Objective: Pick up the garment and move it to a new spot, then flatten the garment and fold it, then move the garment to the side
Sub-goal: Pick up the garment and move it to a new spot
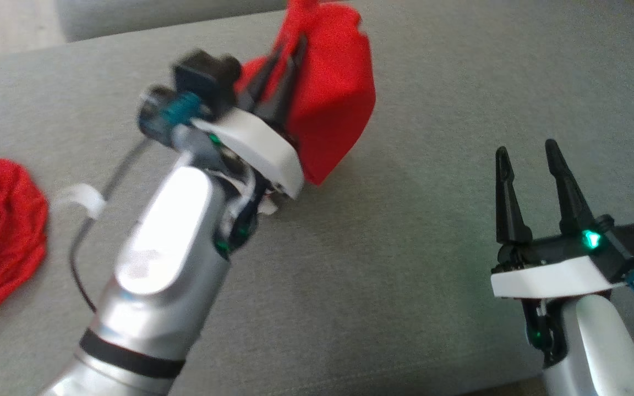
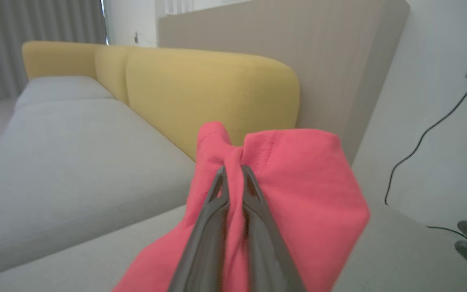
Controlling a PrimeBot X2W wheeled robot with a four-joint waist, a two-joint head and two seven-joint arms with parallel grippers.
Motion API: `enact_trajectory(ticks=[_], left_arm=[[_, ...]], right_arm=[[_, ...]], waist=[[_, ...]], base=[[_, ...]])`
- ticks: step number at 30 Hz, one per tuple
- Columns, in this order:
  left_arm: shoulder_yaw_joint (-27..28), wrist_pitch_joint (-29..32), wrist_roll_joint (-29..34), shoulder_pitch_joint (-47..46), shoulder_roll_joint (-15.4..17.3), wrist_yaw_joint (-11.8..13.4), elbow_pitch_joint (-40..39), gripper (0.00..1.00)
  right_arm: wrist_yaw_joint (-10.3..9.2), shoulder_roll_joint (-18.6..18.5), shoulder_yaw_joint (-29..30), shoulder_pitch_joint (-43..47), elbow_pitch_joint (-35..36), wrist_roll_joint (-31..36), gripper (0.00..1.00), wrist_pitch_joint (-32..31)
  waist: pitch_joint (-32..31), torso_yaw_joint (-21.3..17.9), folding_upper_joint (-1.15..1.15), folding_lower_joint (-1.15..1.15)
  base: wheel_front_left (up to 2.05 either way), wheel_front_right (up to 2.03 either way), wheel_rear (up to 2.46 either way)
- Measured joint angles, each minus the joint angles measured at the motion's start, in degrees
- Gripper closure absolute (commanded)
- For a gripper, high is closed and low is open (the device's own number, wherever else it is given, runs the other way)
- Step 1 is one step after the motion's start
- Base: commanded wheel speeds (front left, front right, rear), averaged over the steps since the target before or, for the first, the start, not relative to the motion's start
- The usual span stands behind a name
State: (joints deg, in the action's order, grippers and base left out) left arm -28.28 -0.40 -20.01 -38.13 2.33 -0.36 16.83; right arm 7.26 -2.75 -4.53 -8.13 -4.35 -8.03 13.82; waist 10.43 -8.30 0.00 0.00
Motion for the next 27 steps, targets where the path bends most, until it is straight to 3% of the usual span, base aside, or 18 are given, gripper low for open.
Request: enact_trajectory(ticks=[3, 4, 5, 6, 9, 13, 19, 27], left_arm=[[-5.2, -2.18, -1.65, 0.18, 0.11, 1.38, 3.03, 1.0], [-7.46, -2.99, -2.97, 0.18, 0.14, 2.02, 3.78, 0.95], [-10.0, -3.85, -4.49, 0.16, 0.11, 2.57, 4.52, 0.42], [-12.45, -4.36, -5.65, 0.12, 0.07, 3.22, 5.48, 0.0], [-18.79, -6.14, -9.27, 0.11, 0.07, 4.55, 7.46, 0.0], [-20.65, -10.38, -12.57, -0.65, 0.01, 7.34, 9.88, 0.0], [-14.24, -13.83, -13.24, -3.48, 1.54, 8.79, 12.12, 0.0], [-3.86, -14.16, -12.26, 3.21, 8.65, 8.87, 4.89, 0.0]], right_arm=[[0.0, 0.0, 0.09, -1.03, 0.03, -0.07, 0.0, 0.47], [0.0, 0.01, 0.13, -1.32, 0.03, -0.08, 0.0, 0.48], [0.0, 0.01, 0.2, -1.59, 0.03, -0.15, 0.0, 0.49], [0.0, 0.01, 0.37, -1.84, 0.01, -0.27, 0.0, 0.49], [0.0, 0.01, 1.55, -1.9, -0.11, -0.56, 0.0, 0.55], [0.0, 0.0, 2.63, -1.88, -0.16, -0.55, 0.0, 0.56], [0.0, 0.02, 3.33, -1.65, -0.19, 0.56, 0.0, 0.56], [0.0, 0.02, 3.6, 1.46, -0.48, 2.2, 0.0, 0.56]], waist=[[1.02, -2.66, 0.0, 0.0], [1.33, -3.54, 0.0, 0.0], [1.63, -4.43, 0.0, 0.0], [1.91, -5.27, 0.0, 0.0], [2.6, -7.36, 0.0, 0.0], [3.16, -7.58, 0.0, 0.0], [1.75, -4.14, 0.0, 0.0], [-1.29, 1.41, 0.0, 0.0]], base=[[0.0, 0.0, 0.0], [0.0, 0.0, 0.0], [0.0, 0.0, 0.0], [0.0, 0.0, 0.0], [0.0, 0.0, 0.0], [0.0, 0.0, 0.0], [0.0, 0.0, 0.0], [0.0, 0.0, 0.0]])
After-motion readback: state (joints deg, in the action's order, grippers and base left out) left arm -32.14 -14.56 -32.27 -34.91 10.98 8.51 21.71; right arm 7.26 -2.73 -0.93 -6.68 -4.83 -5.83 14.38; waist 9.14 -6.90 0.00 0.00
